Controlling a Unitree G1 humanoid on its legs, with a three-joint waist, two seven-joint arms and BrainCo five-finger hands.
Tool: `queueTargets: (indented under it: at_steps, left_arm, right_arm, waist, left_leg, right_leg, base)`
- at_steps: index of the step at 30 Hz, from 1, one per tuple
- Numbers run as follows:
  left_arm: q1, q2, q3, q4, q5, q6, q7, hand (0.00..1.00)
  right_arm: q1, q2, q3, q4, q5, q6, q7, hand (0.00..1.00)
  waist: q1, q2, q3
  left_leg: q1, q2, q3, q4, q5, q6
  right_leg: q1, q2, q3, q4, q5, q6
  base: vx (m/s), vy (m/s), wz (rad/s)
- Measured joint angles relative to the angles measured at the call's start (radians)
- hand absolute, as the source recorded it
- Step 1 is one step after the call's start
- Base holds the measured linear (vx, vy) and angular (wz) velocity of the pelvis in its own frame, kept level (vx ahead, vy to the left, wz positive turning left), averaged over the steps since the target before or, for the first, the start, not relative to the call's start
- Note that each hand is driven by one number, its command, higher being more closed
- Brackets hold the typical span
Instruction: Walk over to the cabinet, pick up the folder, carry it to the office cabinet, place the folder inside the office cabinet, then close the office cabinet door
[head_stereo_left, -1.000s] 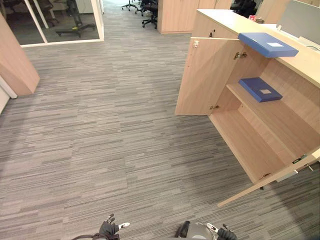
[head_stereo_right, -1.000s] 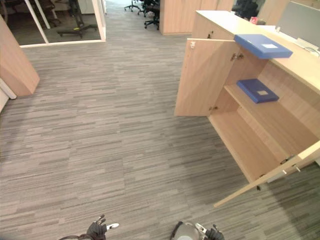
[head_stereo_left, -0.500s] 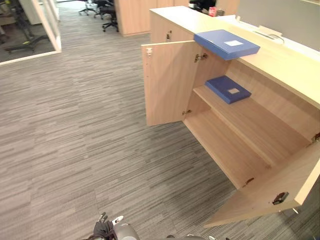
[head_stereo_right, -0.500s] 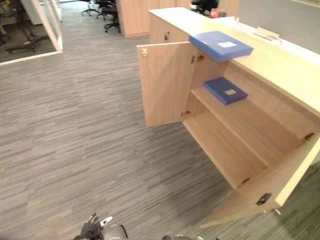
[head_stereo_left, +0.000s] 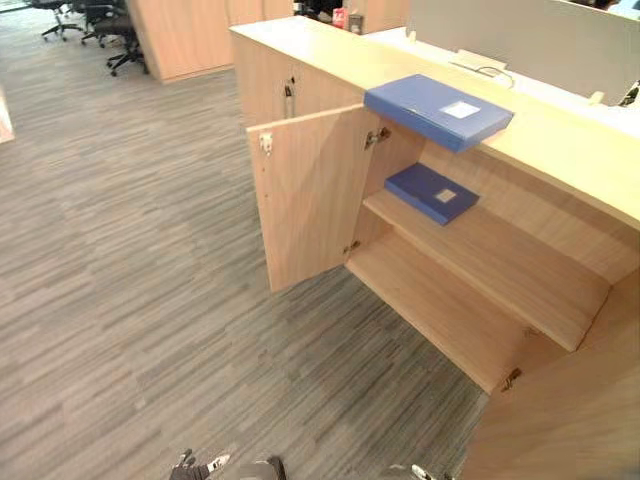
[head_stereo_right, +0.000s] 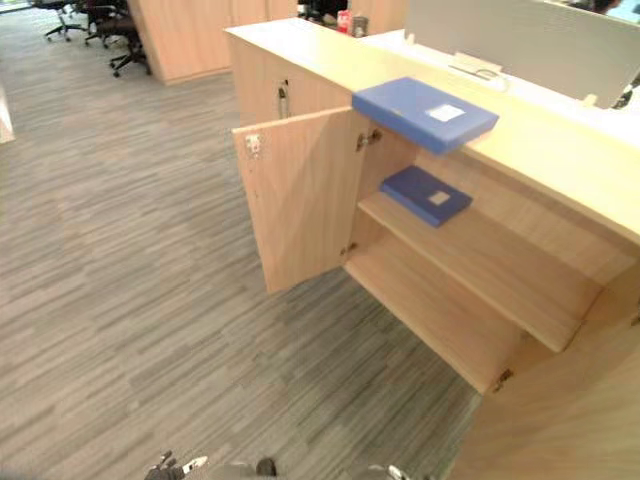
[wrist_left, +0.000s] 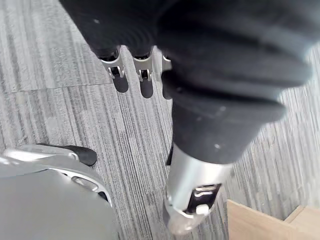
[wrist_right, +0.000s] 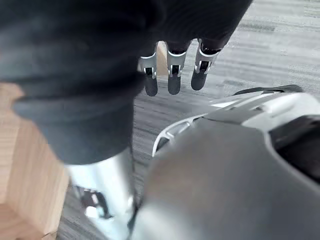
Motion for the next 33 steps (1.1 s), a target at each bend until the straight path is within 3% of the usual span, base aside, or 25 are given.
queueTargets:
  at_steps: [1, 3, 4, 6, 7, 8, 9, 11, 12, 13, 14, 15, 17, 19, 21, 25, 27, 28, 29, 31, 33]
  left_arm:
    - [-0.002, 0.005, -0.01, 0.0, 0.012, 0.001, 0.0, 0.0]
    - [-0.031, 0.021, -0.042, -0.001, 0.05, 0.001, 0.0, 0.0]
    - [-0.04, 0.02, -0.046, -0.001, 0.055, 0.002, 0.0, 0.0]
    - [-0.084, 0.01, -0.063, -0.002, 0.057, 0.0, 0.001, 0.0]
    - [-0.09, 0.008, -0.063, -0.003, 0.061, 0.0, 0.001, 0.0]
    - [-0.094, 0.002, -0.064, -0.003, 0.064, -0.004, 0.001, 0.0]
    - [-0.092, -0.004, -0.06, 0.0, 0.07, -0.003, 0.001, 0.0]
    - [-0.081, -0.033, -0.045, -0.001, 0.077, 0.0, 0.002, 0.0]
    - [-0.075, -0.074, -0.035, -0.001, 0.09, 0.001, 0.001, 0.0]
    - [-0.075, -0.078, -0.031, -0.002, 0.094, 0.001, 0.002, 0.0]
    - [-0.069, -0.079, -0.028, -0.001, 0.095, 0.002, 0.002, 0.0]
    - [-0.07, -0.074, -0.008, -0.004, 0.097, 0.002, 0.001, 0.0]
    - [-0.042, -0.093, 0.052, -0.045, 0.081, 0.0, 0.001, 0.0]
    - [-0.022, -0.103, 0.072, -0.073, 0.062, -0.006, 0.005, 0.0]
    - [-0.023, -0.094, 0.071, -0.075, 0.054, -0.012, 0.008, 0.0]
    - [-0.025, -0.091, 0.067, -0.086, 0.045, -0.025, 0.019, 0.0]
    - [-0.029, -0.089, 0.045, -0.081, 0.036, -0.032, 0.03, 0.0]
    - [-0.032, -0.089, 0.041, -0.079, 0.035, -0.032, 0.03, 0.0]
    - [-0.033, -0.089, 0.027, -0.075, 0.033, -0.036, 0.033, 0.0]
    - [-0.036, -0.085, 0.019, -0.06, 0.03, -0.039, 0.04, 0.0]
    - [-0.045, -0.06, 0.003, -0.047, 0.028, -0.04, 0.039, 0.0]
  right_arm:
    - [-0.003, 0.0, 0.0, -0.002, -0.001, -0.001, 0.0, 0.0]
    - [-0.01, 0.0, 0.009, -0.012, -0.002, -0.008, 0.0, 0.0]
    - [-0.012, 0.0, 0.01, -0.014, -0.003, -0.008, 0.0, 0.0]
    - [-0.016, -0.006, 0.012, -0.022, -0.003, -0.009, 0.0, 0.0]
    - [-0.018, -0.004, 0.012, -0.022, -0.003, -0.009, 0.0, 0.0]
    - [-0.015, 0.001, 0.012, -0.021, -0.004, -0.009, 0.0, 0.0]
    - [-0.013, 0.006, 0.012, -0.02, -0.004, -0.008, 0.0, 0.0]
    - [-0.007, -0.002, 0.01, -0.025, -0.006, -0.008, 0.0, 0.0]
    - [-0.003, -0.008, 0.002, -0.034, -0.006, -0.006, 0.0, 0.0]
    - [0.002, -0.001, -0.008, -0.035, -0.002, -0.005, 0.0, 0.0]
    - [0.003, 0.005, -0.015, -0.035, -0.001, -0.006, -0.001, 0.0]
    - [0.015, 0.013, -0.013, -0.037, -0.001, -0.005, 0.0, 0.0]
    - [0.046, 0.013, -0.01, -0.051, 0.009, -0.006, 0.0, 0.0]
    - [0.048, 0.002, -0.011, -0.046, 0.03, -0.006, -0.001, 0.0]
    - [0.034, 0.0, -0.012, -0.026, 0.034, -0.005, -0.002, 0.0]
    - [-0.004, -0.017, 0.01, 0.02, 0.034, -0.005, -0.006, 0.0]
    - [-0.014, -0.02, 0.042, 0.02, 0.035, -0.012, -0.007, 0.0]
    - [-0.014, -0.022, 0.05, 0.02, 0.035, -0.014, -0.007, 0.0]
    - [-0.012, -0.023, 0.05, 0.019, 0.035, -0.017, -0.008, 0.0]
    - [-0.005, -0.022, 0.051, 0.019, 0.035, -0.019, -0.008, 0.0]
    - [-0.002, -0.002, 0.071, 0.018, 0.034, -0.021, -0.01, 0.0]
  waist:
    - [-0.003, 0.002, 0.001]
    - [-0.008, 0.009, 0.005]
    - [-0.009, 0.015, 0.011]
    - [-0.013, 0.035, 0.027]
    - [-0.013, 0.034, 0.027]
    - [-0.019, 0.026, 0.029]
    - [-0.022, 0.014, 0.03]
    - [-0.03, 0.032, 0.024]
    - [-0.037, 0.067, 0.017]
    - [-0.04, 0.066, 0.017]
    - [-0.039, 0.061, 0.019]
    - [-0.043, 0.048, 0.017]
    - [-0.031, 0.055, 0.014]
    - [-0.018, 0.069, 0.008]
    - [-0.01, 0.063, 0.005]
    - [0.003, 0.059, 0.019]
    - [0.004, 0.057, 0.021]
    - [0.005, 0.056, 0.021]
    - [0.004, 0.058, 0.021]
    - [0.005, 0.058, 0.019]
    - [-0.001, 0.011, 0.014]
  left_leg:
    - [0.022, -0.001, 0.007, -0.019, 0.001, 0.002]
    - [0.08, 0.014, 0.028, -0.064, 0.001, 0.002]
    - [0.093, 0.023, 0.038, -0.071, 0.001, 0.002]
    - [0.144, 0.054, 0.072, -0.108, -0.003, -0.002]
    - [0.155, 0.057, 0.086, -0.117, -0.007, -0.008]
    - [0.181, 0.052, 0.11, -0.138, -0.028, -0.036]
    - [0.211, 0.041, 0.125, -0.146, -0.041, -0.053]
    - [0.226, 0.07, 0.146, -0.142, -0.056, -0.067]
    - [0.229, 0.127, 0.175, -0.11, -0.099, -0.078]
    - [0.222, 0.143, 0.177, -0.077, -0.11, -0.081]
    - [0.215, 0.162, 0.181, -0.025, -0.117, -0.089]
    - [0.166, 0.226, 0.177, 0.162, -0.137, -0.11]
    - [0.027, 0.383, 0.155, 0.645, -0.097, -0.066]
    - [-0.083, 0.444, 0.11, 0.921, -0.095, -0.064]
    - [-0.162, 0.421, 0.095, 0.951, -0.12, -0.058]
    - [-0.213, 0.299, -0.063, 0.612, -0.175, -0.081]
    - [-0.209, 0.21, -0.256, 0.336, -0.167, -0.093]
    - [-0.207, 0.192, -0.296, 0.278, -0.16, -0.094]
    - [-0.199, 0.171, -0.346, 0.188, -0.128, -0.099]
    - [-0.154, 0.153, -0.336, 0.131, 0.023, -0.116]
    - [-0.093, 0.087, -0.266, 0.072, 0.054, -0.084]
  right_leg:
    - [-0.008, 0.001, -0.028, 0.011, -0.011, 0.017]
    - [-0.067, 0.076, -0.098, -0.08, -0.084, 0.058]
    - [-0.076, 0.103, -0.112, -0.128, -0.095, 0.061]
    - [-0.108, 0.195, -0.185, -0.383, -0.085, 0.065]
    - [-0.106, 0.213, -0.207, -0.455, -0.06, 0.063]
    - [-0.11, 0.23, -0.241, -0.576, 0.023, 0.041]
    - [-0.108, 0.234, -0.24, -0.621, 0.111, -0.007]
    - [-0.101, 0.264, -0.235, -0.62, 0.094, -0.008]
    - [-0.102, 0.325, -0.236, -0.615, 0.026, -0.004]
    - [-0.096, 0.343, -0.236, -0.618, 0.012, -0.005]
    - [-0.085, 0.358, -0.233, -0.626, 0.002, -0.007]
    - [-0.043, 0.397, -0.23, -0.674, -0.004, -0.008]
    - [0.07, 0.493, -0.176, -0.768, 0.0, -0.014]
    - [0.122, 0.556, -0.114, -0.819, -0.004, -0.018]
    - [0.165, 0.573, -0.044, -0.848, -0.005, -0.018]
    - [0.223, 0.563, 0.104, -0.865, 0.007, -0.025]
    - [0.235, 0.536, 0.182, -0.879, 0.005, 0.006]
    - [0.235, 0.528, 0.193, -0.88, 0.003, 0.018]
    - [0.237, 0.511, 0.217, -0.88, -0.002, 0.042]
    - [0.254, 0.486, 0.252, -0.875, -0.013, 0.084]
    - [0.247, 0.391, 0.269, -0.832, -0.036, 0.14]
  base:
    - [0.43, 0.308, -0.31]
    - [0.31, 0.144, -0.35]
    - [0.26, 0.039, -0.38]
    - [0.3, -0.007, -0.37]
    - [0.23, -0.06, -0.33]
    - [0.18, -0.067, -0.31]
    - [0.23, -0.099, -0.39]
    - [0.3, -0.162, -0.36]
    - [0.36, -0.234, -0.32]
    - [0.38, -0.273, -0.35]
    - [0.27, -0.271, -0.22]
    - [0.32, -0.382, -0.31]
    - [0.29, -0.316, -0.58]
    - [0.36, -0.089, -1.04]
    - [0.37, -0.012, -1.18]
    - [0.25, 0.086, -1.18]
    - [0.24, 0.212, -0.97]
    - [0.28, 0.282, -0.69]
    - [0.26, 0.297, -0.58]
    - [0.29, 0.347, -0.52]
    - [0.3, 0.383, -0.5]
